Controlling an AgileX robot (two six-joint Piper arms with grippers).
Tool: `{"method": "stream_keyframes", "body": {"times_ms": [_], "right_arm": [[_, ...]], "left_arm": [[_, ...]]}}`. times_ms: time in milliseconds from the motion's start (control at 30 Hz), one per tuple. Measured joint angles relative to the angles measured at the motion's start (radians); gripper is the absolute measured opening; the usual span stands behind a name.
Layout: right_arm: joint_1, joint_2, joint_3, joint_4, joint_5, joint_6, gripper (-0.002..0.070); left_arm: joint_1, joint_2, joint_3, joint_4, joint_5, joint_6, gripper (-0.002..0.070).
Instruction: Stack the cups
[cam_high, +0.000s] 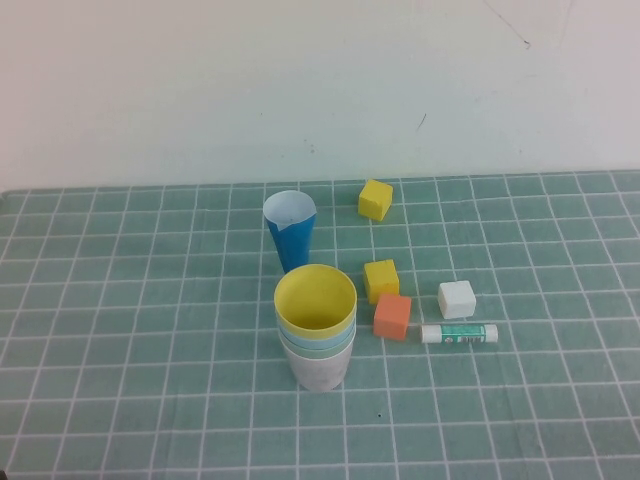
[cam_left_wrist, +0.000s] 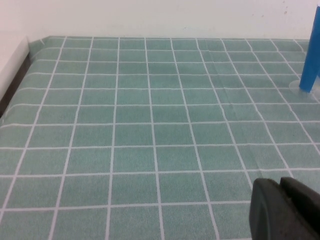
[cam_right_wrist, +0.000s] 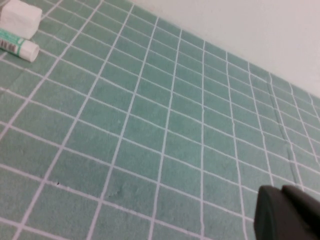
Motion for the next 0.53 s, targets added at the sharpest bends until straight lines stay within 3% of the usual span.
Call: {"method": "stream_keyframes", "body": {"times_ms": [300, 533], "right_arm": [[0.0, 0.0, 0.0, 0.001, 0.0, -0.002, -0.0001], [0.0, 0.0, 0.0, 0.002, 0.0, 0.194, -0.0001]], "left_arm": [[0.0, 0.0, 0.0, 0.0, 0.0, -0.002, -0.0001], [0.0, 0.0, 0.0, 0.002, 0.0, -0.002, -0.0001]]}}
